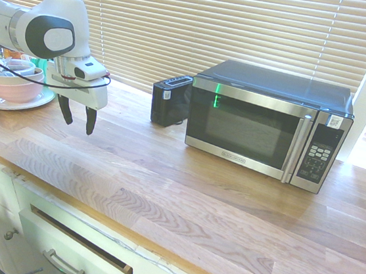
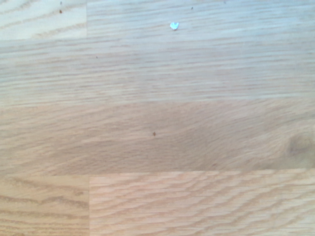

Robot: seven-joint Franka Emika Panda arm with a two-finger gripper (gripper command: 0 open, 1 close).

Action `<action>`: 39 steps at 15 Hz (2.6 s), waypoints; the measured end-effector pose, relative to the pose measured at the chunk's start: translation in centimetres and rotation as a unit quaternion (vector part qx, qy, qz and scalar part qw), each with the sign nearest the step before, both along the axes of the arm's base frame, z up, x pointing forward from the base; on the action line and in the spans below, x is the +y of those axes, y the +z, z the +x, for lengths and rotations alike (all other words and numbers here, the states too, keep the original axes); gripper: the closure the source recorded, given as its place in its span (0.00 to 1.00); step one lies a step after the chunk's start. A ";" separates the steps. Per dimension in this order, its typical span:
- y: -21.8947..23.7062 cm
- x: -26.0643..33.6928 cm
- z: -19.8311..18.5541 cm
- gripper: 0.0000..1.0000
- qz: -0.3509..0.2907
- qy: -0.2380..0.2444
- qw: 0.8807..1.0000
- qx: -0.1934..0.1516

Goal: Press the toaster

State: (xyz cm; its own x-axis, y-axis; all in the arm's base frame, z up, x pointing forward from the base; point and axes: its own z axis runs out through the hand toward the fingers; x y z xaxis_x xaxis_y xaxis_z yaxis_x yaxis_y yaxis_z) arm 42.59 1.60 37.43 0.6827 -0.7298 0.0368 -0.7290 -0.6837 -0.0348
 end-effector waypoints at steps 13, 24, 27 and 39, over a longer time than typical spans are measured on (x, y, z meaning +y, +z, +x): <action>7.7 -5.2 12.5 0.00 -0.024 -0.072 0.988 -0.137; 7.5 -6.0 19.9 1.00 -0.097 -0.063 0.978 -0.175; 7.4 -5.9 19.9 1.00 -0.097 -0.062 0.978 -0.176; 8.4 -4.8 20.3 1.00 -0.102 -0.049 0.976 -0.188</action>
